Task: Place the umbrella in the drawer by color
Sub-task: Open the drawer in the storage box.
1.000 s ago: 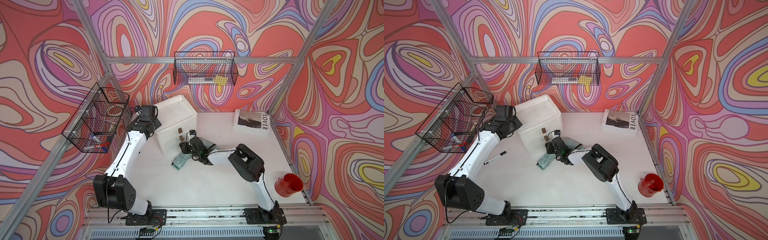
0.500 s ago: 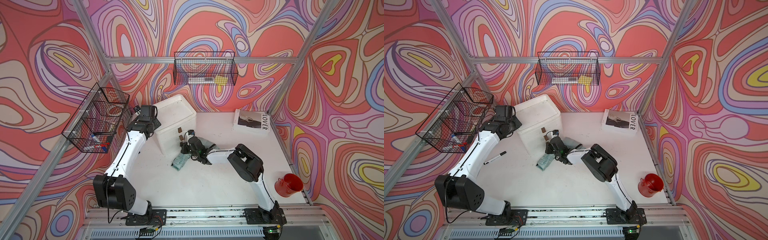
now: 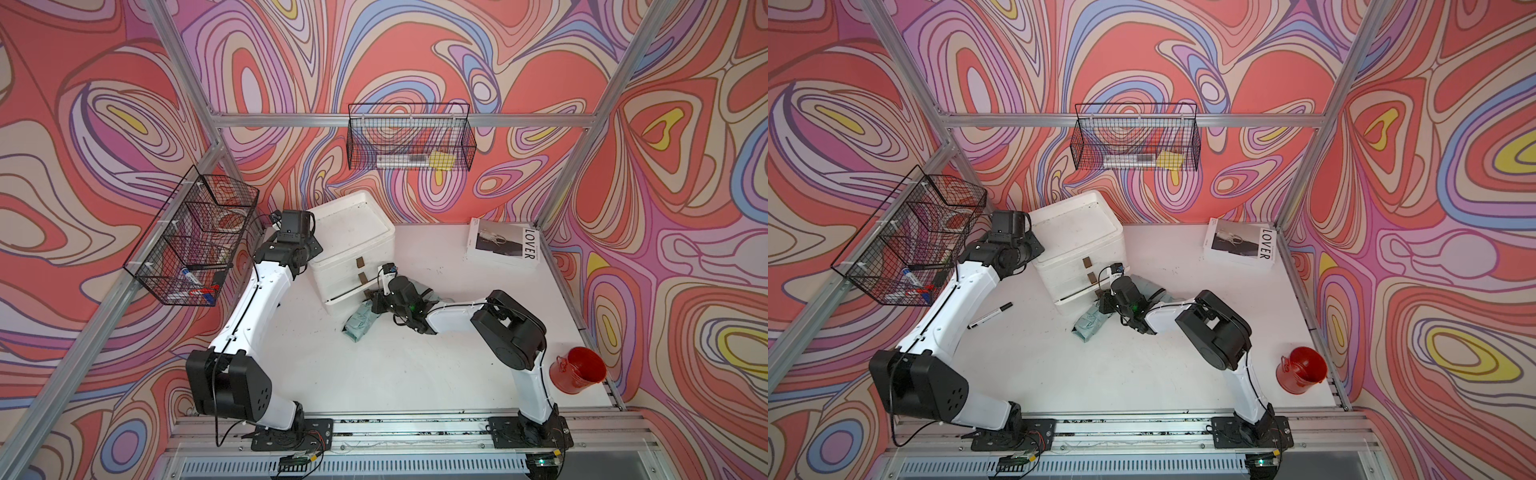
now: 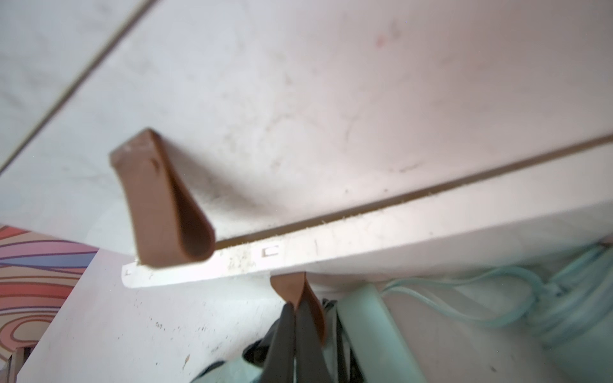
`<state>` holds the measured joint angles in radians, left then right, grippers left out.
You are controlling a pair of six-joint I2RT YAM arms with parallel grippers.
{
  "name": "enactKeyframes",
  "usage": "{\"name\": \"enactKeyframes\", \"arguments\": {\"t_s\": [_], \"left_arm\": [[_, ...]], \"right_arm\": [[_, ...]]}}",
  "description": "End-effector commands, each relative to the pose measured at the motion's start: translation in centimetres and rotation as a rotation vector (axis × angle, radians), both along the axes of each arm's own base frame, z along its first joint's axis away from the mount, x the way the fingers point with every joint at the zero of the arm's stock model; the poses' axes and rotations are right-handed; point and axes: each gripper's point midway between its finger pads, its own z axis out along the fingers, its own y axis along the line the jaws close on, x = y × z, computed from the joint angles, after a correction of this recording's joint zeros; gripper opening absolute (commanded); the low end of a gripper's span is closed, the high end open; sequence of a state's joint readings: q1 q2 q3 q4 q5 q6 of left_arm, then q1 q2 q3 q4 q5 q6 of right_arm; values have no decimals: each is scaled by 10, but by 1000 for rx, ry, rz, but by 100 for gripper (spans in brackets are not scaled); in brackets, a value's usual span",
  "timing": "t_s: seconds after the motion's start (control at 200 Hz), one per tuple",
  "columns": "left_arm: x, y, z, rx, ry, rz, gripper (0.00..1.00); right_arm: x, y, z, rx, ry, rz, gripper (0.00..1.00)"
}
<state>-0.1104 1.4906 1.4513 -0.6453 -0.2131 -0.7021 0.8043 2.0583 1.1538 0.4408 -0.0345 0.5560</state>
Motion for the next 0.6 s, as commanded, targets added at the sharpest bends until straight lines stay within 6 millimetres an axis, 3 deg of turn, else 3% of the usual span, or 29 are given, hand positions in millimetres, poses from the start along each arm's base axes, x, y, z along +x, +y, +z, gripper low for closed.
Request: {"name": "enactKeyframes", "arguments": {"t_s": [0.0, 0.31, 0.371, 0.396, 0.596], "left_arm": [[-10, -9, -19, -69, 72, -6, 5], [-8, -6, -27, -54, 91, 7, 4], [-8, -5, -28, -48, 94, 10, 4], [-8, -5, -28, -47, 95, 10, 5], [-6, -2, -29, -28, 91, 14, 5]], "right_arm": [[-7, -17, 17, 16, 22, -38, 0], [-76, -35, 7, -21, 79, 9, 0], [-85, -38, 1, -32, 96, 14, 0], [-87, -38, 11, -14, 86, 17, 0], [-109, -43, 12, -38, 100, 39, 0]]}}
